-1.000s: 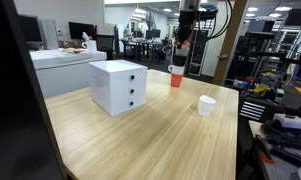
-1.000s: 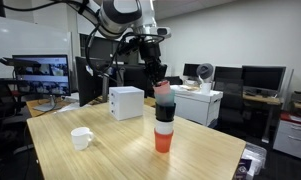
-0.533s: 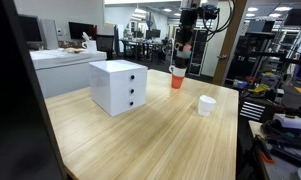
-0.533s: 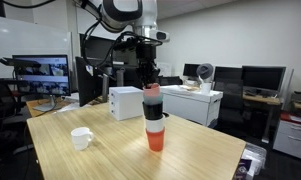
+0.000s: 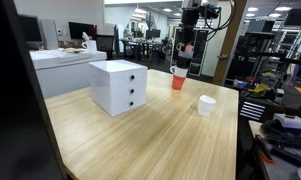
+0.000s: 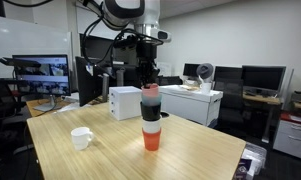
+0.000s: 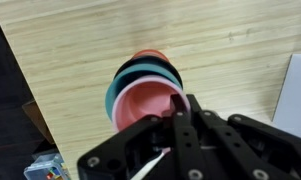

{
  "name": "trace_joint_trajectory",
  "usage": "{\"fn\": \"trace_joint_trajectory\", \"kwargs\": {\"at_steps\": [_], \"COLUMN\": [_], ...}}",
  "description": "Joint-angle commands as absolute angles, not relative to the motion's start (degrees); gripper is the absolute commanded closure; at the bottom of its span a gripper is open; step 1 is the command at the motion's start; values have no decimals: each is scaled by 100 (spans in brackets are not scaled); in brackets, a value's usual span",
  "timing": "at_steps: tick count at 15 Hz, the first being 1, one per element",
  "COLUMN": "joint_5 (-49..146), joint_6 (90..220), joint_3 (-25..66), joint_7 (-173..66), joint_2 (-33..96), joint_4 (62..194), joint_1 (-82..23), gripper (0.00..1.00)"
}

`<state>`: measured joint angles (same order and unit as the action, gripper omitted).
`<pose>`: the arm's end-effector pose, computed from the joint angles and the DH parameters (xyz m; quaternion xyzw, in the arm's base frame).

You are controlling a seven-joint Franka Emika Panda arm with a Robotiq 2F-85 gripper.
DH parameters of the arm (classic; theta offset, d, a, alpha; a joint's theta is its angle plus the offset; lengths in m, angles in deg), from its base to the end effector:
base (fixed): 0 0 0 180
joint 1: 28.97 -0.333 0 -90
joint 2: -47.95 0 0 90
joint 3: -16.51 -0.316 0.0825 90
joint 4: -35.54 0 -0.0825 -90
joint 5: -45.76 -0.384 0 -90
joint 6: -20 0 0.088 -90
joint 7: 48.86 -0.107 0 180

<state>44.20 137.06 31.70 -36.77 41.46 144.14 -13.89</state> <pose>0.5139 -0.2932 0.4479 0.9865 -0.1628 0.0170 0.0093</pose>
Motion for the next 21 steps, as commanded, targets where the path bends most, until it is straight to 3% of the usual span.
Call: {"fn": "trace_joint_trajectory", "kwargs": {"at_steps": [1,21], "joint_5": [4383,5396], "joint_6": [13489,13829], "joint_3": [3141,2863], "joint_7": [-3569,-3849], "joint_2": [4079,5100], "joint_4": [14290,14500], "joint_1": [-1318,-1660], "gripper": [94,94]}}
